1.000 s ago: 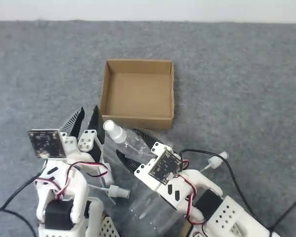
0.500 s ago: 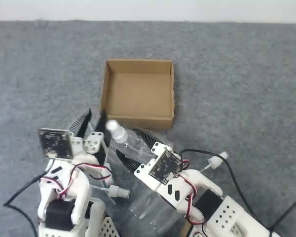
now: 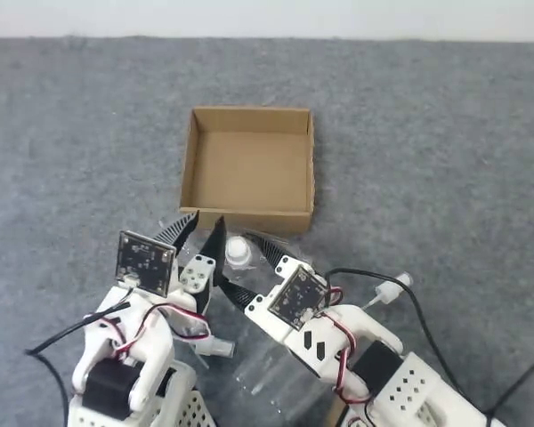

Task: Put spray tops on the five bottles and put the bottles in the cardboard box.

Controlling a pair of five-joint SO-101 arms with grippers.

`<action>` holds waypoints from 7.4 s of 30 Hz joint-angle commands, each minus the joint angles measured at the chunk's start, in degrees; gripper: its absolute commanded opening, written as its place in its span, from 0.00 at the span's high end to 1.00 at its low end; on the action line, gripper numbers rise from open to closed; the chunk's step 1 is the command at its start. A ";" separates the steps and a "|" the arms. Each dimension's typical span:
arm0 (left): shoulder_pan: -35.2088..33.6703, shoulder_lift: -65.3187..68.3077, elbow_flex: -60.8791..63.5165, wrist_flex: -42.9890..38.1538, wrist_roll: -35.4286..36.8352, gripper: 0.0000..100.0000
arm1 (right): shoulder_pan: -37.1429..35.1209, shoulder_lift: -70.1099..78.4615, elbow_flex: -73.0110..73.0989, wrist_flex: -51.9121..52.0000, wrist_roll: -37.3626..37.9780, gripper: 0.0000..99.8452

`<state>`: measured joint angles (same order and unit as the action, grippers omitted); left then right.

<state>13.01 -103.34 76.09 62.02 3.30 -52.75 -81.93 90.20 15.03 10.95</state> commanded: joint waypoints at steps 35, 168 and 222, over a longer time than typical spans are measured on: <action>-30.95 -0.62 -0.84 -2.99 0.00 0.89 | 6.02 -0.48 -13.63 10.59 -0.79 0.99; -39.38 -0.62 4.09 -4.22 11.87 0.88 | 17.10 110.02 -114.81 22.90 -12.92 0.68; -39.38 -0.62 5.14 -4.22 11.60 0.88 | 17.10 73.45 -112.35 87.87 -12.48 0.68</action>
<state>-26.02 -103.25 81.01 59.82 14.55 -35.60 -3.69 -21.19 100.40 -1.45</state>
